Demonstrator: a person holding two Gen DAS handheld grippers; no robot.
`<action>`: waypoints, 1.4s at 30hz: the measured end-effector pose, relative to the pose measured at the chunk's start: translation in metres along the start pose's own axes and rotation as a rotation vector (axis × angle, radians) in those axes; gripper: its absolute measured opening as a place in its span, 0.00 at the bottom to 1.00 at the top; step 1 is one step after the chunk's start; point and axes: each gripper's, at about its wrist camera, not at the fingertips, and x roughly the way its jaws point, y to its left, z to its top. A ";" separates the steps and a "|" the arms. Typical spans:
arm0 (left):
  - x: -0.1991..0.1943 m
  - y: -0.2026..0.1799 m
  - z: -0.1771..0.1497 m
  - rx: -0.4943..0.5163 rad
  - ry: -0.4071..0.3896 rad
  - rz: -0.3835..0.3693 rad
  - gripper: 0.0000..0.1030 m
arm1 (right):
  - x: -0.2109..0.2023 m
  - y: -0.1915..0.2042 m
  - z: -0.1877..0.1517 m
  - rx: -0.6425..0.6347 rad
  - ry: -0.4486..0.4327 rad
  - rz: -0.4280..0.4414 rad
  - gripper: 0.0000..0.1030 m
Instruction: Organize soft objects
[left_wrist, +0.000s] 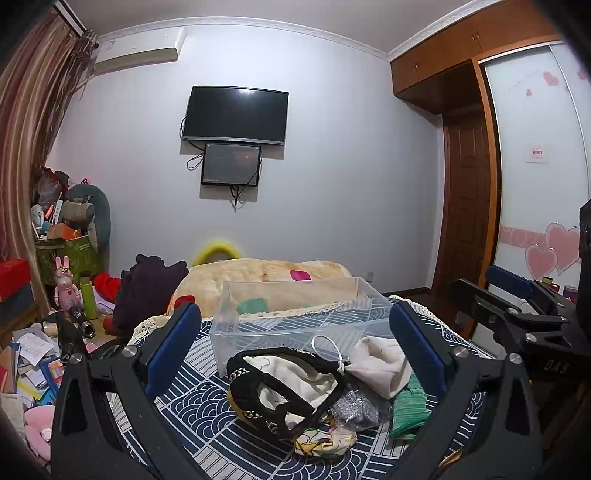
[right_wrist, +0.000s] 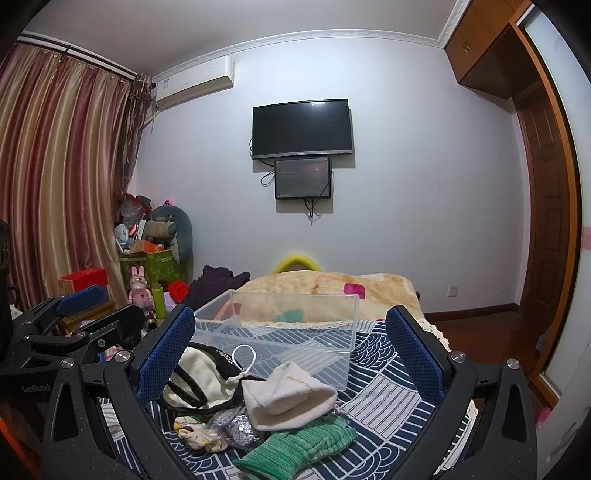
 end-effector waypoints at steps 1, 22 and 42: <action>0.000 0.000 0.000 0.000 0.000 0.000 1.00 | 0.000 0.000 0.000 0.000 0.000 -0.001 1.00; 0.013 0.007 -0.006 -0.005 0.053 -0.003 1.00 | 0.006 -0.001 -0.003 -0.003 0.022 -0.019 1.00; 0.077 0.059 -0.062 -0.134 0.292 0.029 0.75 | 0.063 -0.012 -0.060 0.050 0.328 0.045 0.74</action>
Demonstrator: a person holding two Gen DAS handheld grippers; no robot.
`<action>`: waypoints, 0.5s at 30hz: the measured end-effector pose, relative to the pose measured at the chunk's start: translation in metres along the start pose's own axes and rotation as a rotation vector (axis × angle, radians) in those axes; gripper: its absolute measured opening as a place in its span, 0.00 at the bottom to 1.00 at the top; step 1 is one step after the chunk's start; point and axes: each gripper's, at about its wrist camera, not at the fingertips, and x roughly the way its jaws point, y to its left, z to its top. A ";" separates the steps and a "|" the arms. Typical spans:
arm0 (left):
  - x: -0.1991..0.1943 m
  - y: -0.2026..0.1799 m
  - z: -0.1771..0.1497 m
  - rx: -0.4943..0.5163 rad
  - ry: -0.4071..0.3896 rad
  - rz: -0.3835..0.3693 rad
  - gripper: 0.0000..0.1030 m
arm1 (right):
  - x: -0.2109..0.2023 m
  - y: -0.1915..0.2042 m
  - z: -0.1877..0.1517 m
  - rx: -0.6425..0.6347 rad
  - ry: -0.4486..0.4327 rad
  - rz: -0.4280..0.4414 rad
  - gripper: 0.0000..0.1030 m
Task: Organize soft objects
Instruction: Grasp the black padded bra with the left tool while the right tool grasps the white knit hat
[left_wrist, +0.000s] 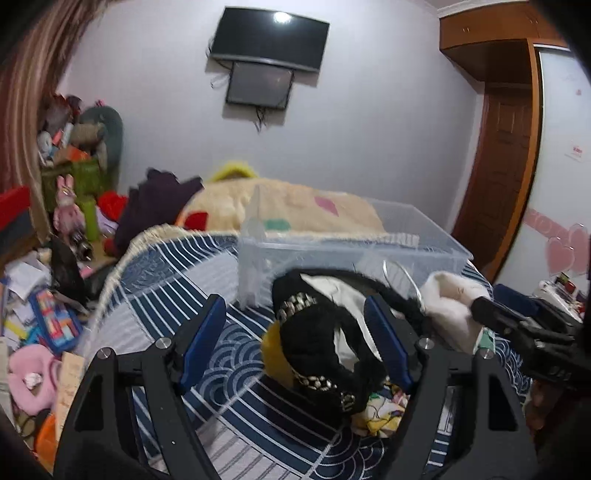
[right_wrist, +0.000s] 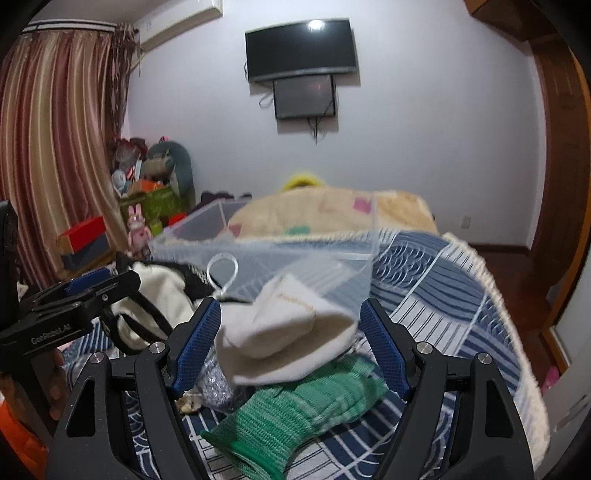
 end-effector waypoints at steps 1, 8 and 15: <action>0.003 0.000 -0.002 0.003 0.013 -0.007 0.75 | 0.003 0.000 -0.001 0.000 0.012 0.001 0.74; 0.019 -0.011 -0.016 0.013 0.074 -0.002 0.46 | 0.008 -0.001 -0.007 0.000 0.035 -0.002 0.56; 0.004 -0.016 -0.011 0.036 0.024 0.013 0.40 | 0.004 -0.003 -0.003 -0.002 0.027 0.012 0.13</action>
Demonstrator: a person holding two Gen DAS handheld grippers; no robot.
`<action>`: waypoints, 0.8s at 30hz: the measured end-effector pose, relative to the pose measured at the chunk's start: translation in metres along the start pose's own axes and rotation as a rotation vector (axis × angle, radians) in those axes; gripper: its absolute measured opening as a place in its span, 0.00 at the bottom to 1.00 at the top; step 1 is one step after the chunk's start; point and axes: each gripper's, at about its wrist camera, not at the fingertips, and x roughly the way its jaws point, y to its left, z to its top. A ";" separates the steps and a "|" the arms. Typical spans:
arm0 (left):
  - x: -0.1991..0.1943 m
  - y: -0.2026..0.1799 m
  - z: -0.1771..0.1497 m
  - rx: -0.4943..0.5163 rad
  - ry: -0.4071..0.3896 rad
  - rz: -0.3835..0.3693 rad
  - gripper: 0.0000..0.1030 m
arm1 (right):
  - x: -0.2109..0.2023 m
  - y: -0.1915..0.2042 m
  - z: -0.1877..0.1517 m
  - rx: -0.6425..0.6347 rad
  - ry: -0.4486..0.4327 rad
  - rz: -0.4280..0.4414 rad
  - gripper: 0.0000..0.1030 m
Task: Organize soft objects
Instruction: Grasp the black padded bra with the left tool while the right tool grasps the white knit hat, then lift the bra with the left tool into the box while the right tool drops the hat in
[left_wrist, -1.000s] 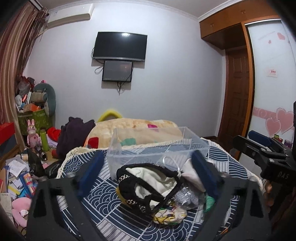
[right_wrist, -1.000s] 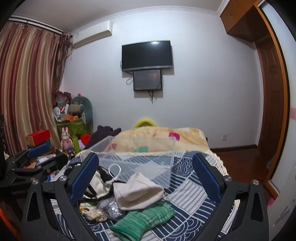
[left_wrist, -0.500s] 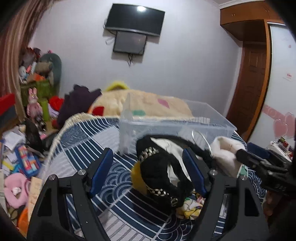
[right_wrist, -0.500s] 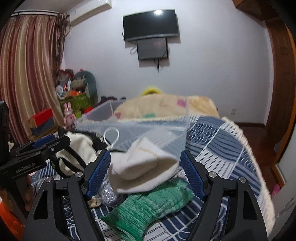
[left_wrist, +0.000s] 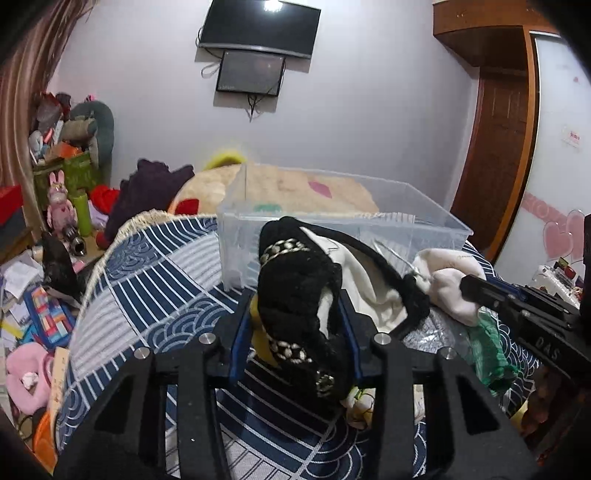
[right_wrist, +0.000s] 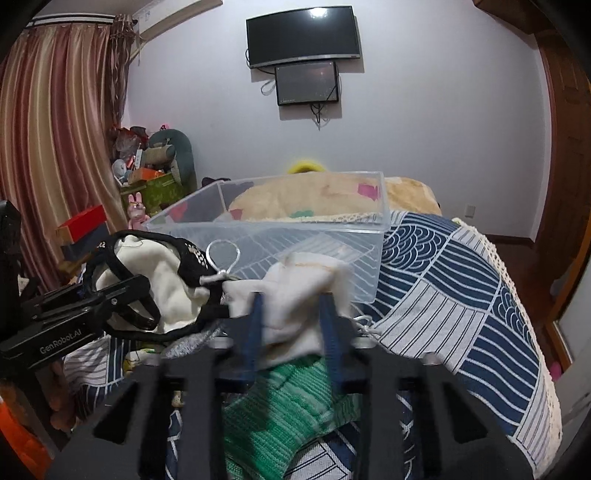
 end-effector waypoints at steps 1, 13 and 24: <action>-0.002 -0.001 0.001 0.005 -0.009 0.004 0.39 | 0.000 -0.001 0.001 0.003 -0.003 0.001 0.13; -0.038 0.003 0.026 -0.013 -0.107 -0.029 0.37 | -0.031 0.004 0.017 -0.014 -0.112 -0.007 0.10; -0.044 0.004 0.064 -0.010 -0.194 0.000 0.37 | -0.050 0.001 0.054 -0.044 -0.209 -0.043 0.10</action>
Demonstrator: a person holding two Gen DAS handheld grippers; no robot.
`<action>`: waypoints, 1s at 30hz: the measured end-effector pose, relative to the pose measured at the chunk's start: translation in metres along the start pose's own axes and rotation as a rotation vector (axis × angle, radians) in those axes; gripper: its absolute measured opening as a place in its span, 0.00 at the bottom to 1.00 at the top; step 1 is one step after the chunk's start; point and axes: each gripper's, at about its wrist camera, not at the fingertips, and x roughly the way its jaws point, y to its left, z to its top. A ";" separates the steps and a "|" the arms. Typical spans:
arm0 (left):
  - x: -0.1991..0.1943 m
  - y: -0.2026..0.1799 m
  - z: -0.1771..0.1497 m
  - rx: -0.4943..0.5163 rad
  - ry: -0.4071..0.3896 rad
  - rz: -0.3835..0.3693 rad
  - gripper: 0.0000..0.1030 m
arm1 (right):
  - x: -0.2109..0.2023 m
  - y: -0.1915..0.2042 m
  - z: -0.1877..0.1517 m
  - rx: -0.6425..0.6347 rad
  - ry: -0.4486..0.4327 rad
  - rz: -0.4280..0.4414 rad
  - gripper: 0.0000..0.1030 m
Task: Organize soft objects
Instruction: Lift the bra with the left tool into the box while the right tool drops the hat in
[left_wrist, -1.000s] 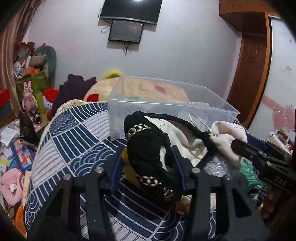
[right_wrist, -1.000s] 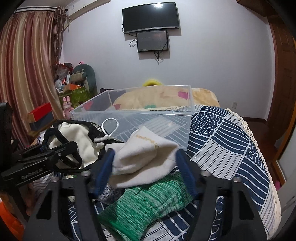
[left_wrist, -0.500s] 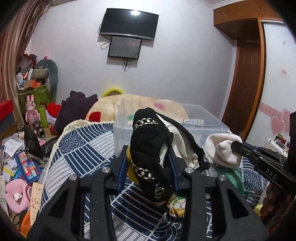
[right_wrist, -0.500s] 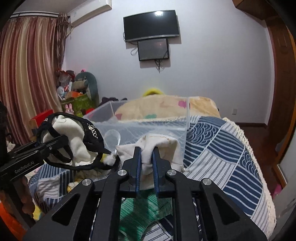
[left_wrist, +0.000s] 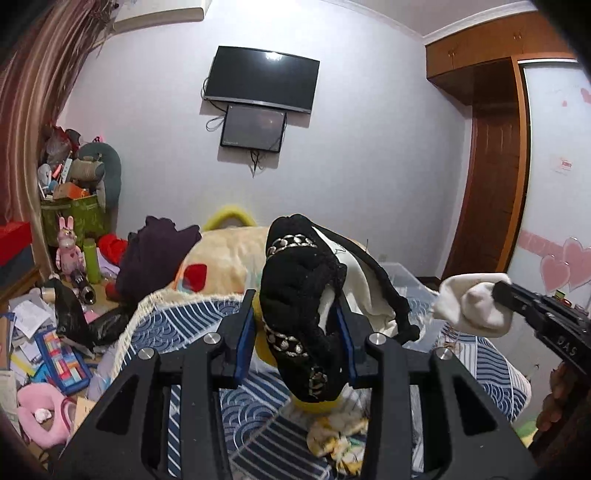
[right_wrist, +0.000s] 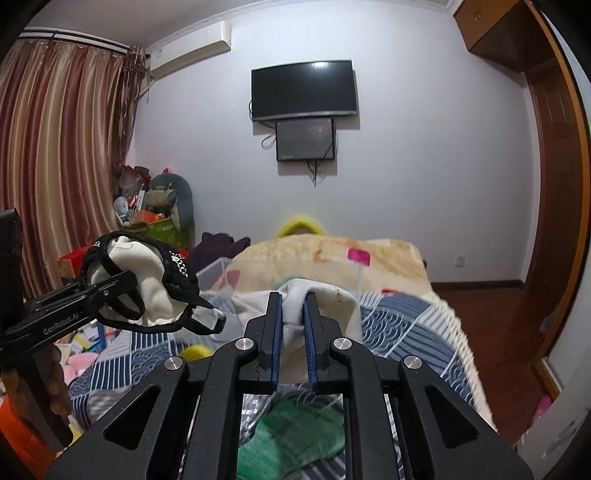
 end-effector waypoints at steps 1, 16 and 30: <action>0.002 0.001 0.003 -0.003 -0.001 0.002 0.37 | 0.000 -0.001 0.004 -0.005 -0.011 -0.005 0.10; 0.065 0.010 0.015 0.000 0.073 0.073 0.37 | 0.045 0.019 0.039 -0.084 -0.043 -0.005 0.10; 0.124 0.014 0.003 0.051 0.247 0.066 0.37 | 0.120 0.004 -0.008 -0.086 0.266 0.015 0.10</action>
